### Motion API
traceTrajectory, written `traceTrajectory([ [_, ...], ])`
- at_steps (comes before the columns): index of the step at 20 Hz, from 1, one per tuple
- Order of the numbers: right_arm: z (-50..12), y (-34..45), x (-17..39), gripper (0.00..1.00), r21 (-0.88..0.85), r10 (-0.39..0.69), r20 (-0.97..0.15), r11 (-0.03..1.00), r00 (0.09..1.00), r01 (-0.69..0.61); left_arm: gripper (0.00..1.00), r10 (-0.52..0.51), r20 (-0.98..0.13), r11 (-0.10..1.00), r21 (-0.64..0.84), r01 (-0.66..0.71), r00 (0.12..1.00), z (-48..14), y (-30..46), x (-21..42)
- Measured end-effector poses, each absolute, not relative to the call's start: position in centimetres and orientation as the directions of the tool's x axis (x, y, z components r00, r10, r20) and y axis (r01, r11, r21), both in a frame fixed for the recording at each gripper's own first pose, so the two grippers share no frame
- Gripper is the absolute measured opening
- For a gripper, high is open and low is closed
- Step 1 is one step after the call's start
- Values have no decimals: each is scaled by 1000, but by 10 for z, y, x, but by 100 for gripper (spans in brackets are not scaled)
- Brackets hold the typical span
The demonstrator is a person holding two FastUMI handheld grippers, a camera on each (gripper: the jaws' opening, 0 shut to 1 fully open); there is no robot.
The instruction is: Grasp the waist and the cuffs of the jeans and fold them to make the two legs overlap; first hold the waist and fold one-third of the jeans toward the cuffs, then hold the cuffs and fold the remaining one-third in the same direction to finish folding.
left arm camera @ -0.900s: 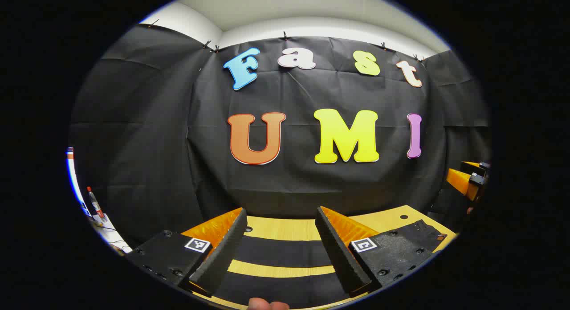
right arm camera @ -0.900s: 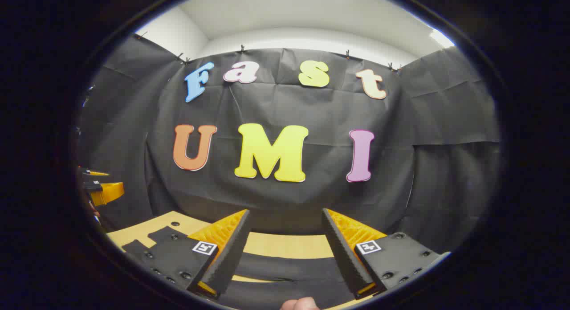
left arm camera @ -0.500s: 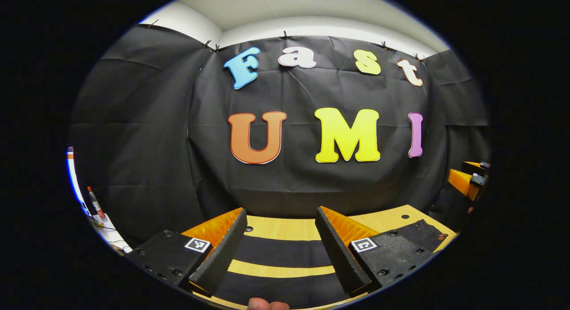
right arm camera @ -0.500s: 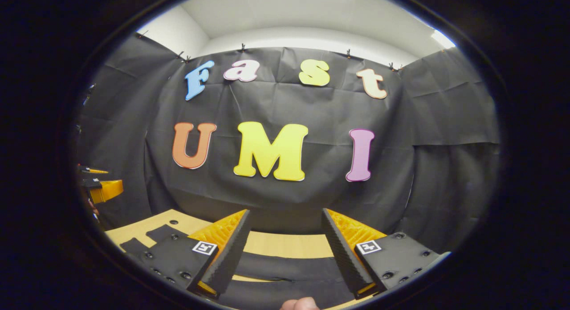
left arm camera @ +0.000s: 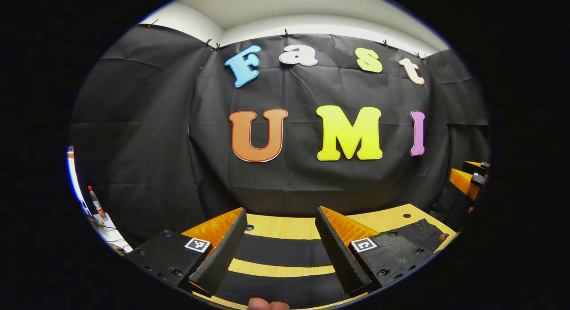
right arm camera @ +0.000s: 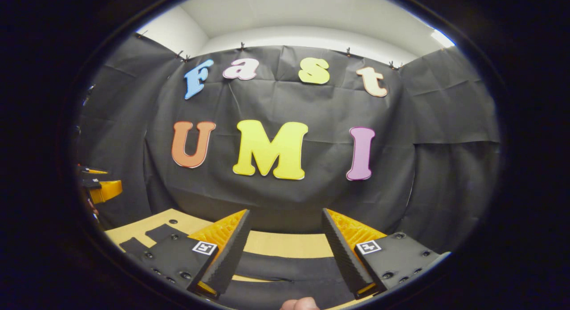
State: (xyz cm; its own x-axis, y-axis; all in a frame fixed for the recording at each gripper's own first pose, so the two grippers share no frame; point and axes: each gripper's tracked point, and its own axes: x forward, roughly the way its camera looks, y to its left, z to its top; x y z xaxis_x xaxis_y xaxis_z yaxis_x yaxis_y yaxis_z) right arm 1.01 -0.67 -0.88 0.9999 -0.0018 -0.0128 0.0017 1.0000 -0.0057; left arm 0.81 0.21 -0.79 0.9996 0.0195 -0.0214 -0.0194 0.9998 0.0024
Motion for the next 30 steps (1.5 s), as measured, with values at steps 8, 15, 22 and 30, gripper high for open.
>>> traceTrajectory([
  [8, -53, -66, 17, 95, 14, -72, -134, 997, 988, 74, 99, 90, -160, 990, -91, -105, 983, -57, 36, 5],
  [15, -158, -204, -16, 96, 187, -138, -446, 952, 884, 244, 99, 99, -554, 825, -419, -379, 827, -197, 90, -50],
  [22, -306, -268, -55, 98, 542, 59, -747, 632, 663, 554, 99, -39, -688, 357, -687, -633, 724, -282, 77, -93],
  [30, -365, -289, -38, 98, 561, 79, -799, 458, 597, 690, 99, -52, -706, 133, -706, -695, 707, -321, 113, -67],
])
